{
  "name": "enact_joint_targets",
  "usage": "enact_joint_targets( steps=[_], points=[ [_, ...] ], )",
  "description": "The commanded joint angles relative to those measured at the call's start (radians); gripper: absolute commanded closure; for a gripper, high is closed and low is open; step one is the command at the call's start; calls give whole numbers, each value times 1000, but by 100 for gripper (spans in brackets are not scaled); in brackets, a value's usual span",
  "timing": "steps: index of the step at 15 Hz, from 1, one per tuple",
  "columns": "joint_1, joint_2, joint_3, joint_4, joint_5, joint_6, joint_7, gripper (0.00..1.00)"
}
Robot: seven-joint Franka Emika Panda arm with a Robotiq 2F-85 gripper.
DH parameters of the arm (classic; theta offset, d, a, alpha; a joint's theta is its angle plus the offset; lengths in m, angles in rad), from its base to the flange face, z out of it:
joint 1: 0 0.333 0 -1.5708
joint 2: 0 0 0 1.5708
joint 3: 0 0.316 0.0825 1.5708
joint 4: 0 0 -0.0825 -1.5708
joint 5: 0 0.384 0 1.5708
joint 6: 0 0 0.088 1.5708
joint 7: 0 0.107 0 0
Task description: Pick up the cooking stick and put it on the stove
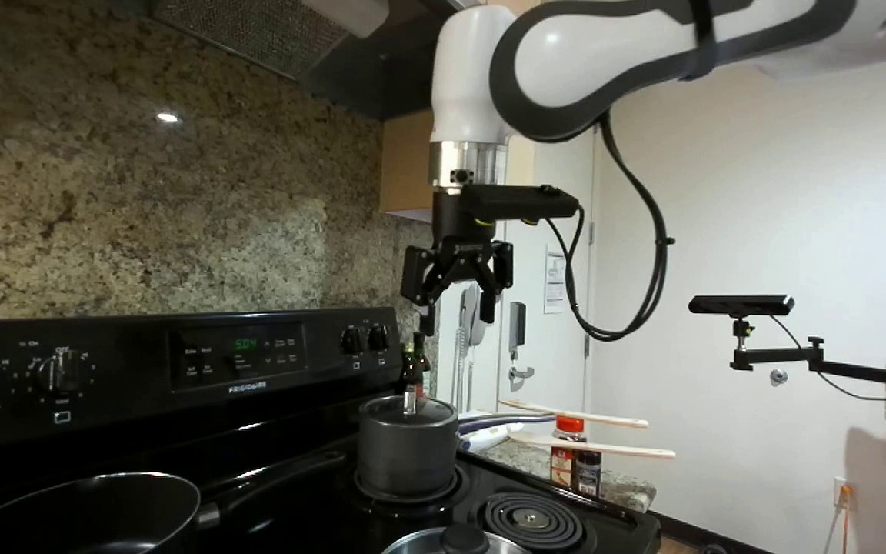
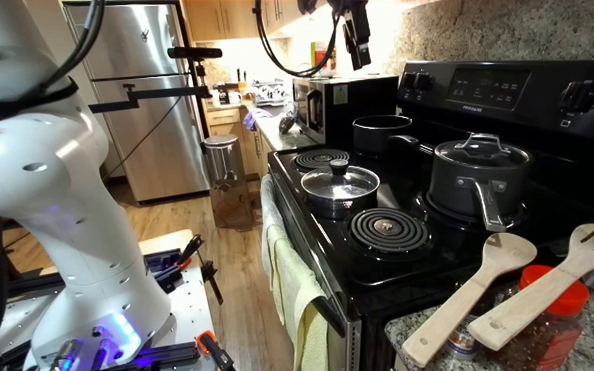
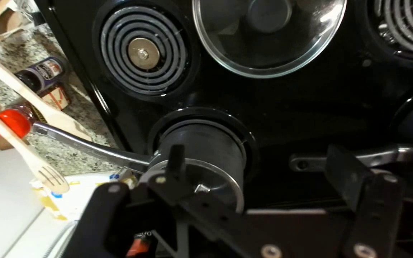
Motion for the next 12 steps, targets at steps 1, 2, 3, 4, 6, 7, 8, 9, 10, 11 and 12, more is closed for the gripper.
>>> enact_joint_targets(
  steps=[1,2,3,4,6,7,8,9,10,11,12],
  points=[
    [39,44,-54,49,-3,-17,2,0],
    [42,81,-68,86,-2,-18,3,0],
    [44,107,-75,108,0,-17,6,0],
    [48,123,-77,122,0,-17,9,0],
    [55,130,-77,130,1,-19,17,0],
    [53,152,-87,161,15,-40,-3,0],
    [45,171,-108,182,22,-55,-50,0],
    [38,184,-128,193,17,-65,-77,0],
    [25,202,-153,207,3,-79,-126,0],
    [16,216,-177,217,0,-88,-161,0],
    [3,232,-205,227,1,-100,-216,0]
  ],
)
